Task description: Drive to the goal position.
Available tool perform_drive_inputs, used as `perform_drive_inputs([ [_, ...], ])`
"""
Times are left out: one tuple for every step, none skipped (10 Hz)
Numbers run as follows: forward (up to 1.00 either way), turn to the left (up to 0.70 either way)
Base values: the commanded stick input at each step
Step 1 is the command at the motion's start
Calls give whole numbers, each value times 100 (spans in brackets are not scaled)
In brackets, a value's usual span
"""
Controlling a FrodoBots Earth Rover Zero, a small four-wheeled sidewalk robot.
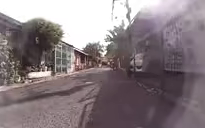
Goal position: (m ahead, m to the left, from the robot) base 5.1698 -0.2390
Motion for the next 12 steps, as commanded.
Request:
perform_drive_inputs([
  [85, 0],
  [85, 0],
  [85, 0],
  [85, 0],
  [85, 0],
  [85, 0],
  [85, 0],
  [85, 0],
  [85, 0],
  [85, 0],
  [85, 0],
  [85, 0],
])
